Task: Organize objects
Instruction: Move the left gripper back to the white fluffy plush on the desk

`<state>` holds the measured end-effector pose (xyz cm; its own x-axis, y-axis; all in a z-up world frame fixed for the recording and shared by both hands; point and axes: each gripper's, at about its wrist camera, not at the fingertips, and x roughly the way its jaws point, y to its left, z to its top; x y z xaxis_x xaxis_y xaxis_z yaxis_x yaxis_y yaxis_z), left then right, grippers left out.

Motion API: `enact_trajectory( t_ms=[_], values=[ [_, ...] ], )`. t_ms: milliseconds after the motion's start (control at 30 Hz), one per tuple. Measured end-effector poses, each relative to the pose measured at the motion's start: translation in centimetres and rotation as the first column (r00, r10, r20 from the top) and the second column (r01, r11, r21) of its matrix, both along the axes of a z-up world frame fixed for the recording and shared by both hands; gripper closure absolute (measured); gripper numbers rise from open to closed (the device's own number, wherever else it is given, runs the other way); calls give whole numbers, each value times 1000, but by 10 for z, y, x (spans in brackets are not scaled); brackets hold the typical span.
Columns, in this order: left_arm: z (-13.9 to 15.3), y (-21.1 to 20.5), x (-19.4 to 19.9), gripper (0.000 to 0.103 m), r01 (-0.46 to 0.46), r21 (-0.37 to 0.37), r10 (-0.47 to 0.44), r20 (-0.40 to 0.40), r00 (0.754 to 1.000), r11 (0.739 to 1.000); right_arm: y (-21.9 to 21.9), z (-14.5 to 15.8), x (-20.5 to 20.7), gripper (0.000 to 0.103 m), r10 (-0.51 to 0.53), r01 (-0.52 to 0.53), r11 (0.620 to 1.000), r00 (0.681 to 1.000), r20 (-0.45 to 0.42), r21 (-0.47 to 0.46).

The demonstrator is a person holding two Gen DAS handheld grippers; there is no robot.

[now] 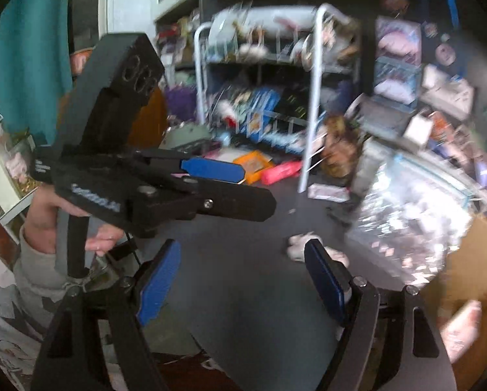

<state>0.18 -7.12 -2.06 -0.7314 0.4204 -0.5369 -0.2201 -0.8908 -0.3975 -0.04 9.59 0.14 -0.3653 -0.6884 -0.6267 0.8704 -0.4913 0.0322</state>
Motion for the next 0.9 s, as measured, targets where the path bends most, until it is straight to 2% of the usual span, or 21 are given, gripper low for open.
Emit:
enact_trajectory(
  t_ms=[133, 300, 433, 633, 900],
  values=[
    [-22, -14, -2, 21, -23, 13, 23, 45, 999, 1000, -26, -37, -29, 27, -33, 29, 998, 995, 91, 47],
    [-43, -30, -7, 21, -55, 18, 53, 87, 995, 998, -40, -68, -58, 27, -121, 114, 989, 990, 72, 99],
    [-54, -37, -12, 21, -59, 33, 55, 112, 992, 998, -48, -81, -78, 31, -163, 158, 980, 986, 37, 120],
    [-62, -44, -21, 21, -60, 47, 53, 131, 990, 997, -62, -94, -102, 35, -168, 158, 976, 984, 55, 152],
    [-68, -51, -26, 21, -70, 57, 61, 147, 987, 996, -70, -107, -115, 41, -162, 144, 971, 984, 81, 193]
  ],
)
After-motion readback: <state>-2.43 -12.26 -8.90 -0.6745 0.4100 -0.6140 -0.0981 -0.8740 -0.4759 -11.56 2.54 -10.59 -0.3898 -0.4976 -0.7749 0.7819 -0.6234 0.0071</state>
